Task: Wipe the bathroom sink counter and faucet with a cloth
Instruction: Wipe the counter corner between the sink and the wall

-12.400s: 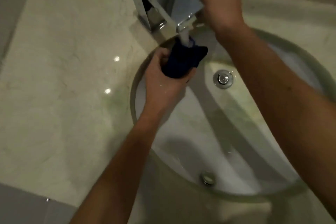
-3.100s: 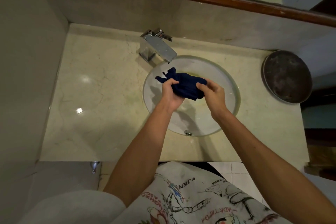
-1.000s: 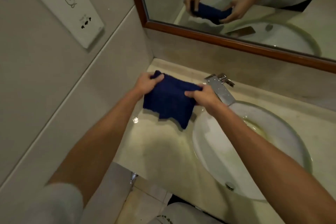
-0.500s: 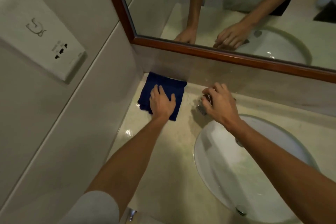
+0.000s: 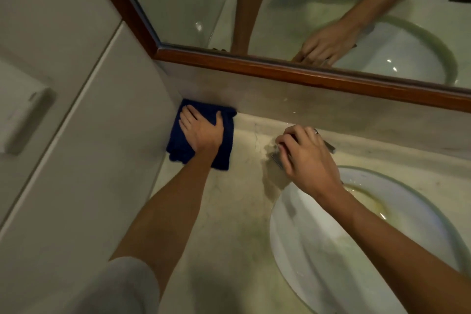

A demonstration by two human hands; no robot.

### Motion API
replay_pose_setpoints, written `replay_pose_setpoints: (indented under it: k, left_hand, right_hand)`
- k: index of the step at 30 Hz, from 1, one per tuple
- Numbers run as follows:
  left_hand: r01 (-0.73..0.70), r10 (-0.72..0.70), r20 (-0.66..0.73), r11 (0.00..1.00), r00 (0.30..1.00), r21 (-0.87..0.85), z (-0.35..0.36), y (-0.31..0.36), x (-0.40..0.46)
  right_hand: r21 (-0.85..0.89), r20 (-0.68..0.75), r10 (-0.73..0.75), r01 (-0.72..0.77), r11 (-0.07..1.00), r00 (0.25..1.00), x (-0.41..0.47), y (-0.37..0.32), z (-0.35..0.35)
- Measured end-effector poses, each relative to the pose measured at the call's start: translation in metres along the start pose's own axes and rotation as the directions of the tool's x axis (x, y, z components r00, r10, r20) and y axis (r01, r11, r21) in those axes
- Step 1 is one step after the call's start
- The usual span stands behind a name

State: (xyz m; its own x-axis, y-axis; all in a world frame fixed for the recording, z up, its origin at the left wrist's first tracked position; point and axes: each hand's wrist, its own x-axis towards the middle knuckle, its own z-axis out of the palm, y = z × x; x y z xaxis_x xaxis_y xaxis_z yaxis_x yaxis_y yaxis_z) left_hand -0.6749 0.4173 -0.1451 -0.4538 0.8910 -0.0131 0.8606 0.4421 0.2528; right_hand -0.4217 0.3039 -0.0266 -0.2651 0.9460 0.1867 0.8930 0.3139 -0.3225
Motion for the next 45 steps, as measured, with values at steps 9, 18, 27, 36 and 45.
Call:
replay_pose_setpoints:
  k: [9,18,27,36,45]
  left_hand:
    - [-0.025,0.024,0.019,0.996,1.000,0.081,0.005,0.022,-0.015]
    - [-0.076,0.071,0.116,0.996,0.991,0.037,0.012,0.090,-0.083]
    - [-0.082,0.086,0.158,0.996,0.984,-0.028,0.012,0.089,-0.086]
    - [-0.018,0.016,0.064,0.999,0.998,0.031,-0.002,0.011,-0.003]
    - [-0.028,0.029,0.029,0.999,0.999,-0.023,-0.008,-0.010,-0.022]
  right_hand:
    - [0.011,0.019,0.021,-0.022,1.000,1.000,0.000,-0.002,0.001]
    - [-0.037,0.100,0.055,-0.051,0.998,0.993,0.000,-0.007,-0.005]
    - [-0.073,0.088,0.038,-0.031,0.997,0.995,-0.002,-0.004,-0.004]
    - [-0.040,0.052,0.044,-0.041,0.998,0.998,-0.001,-0.003,0.002]
    - [-0.010,0.018,0.036,-0.036,0.999,0.999,-0.001,-0.003,0.001]
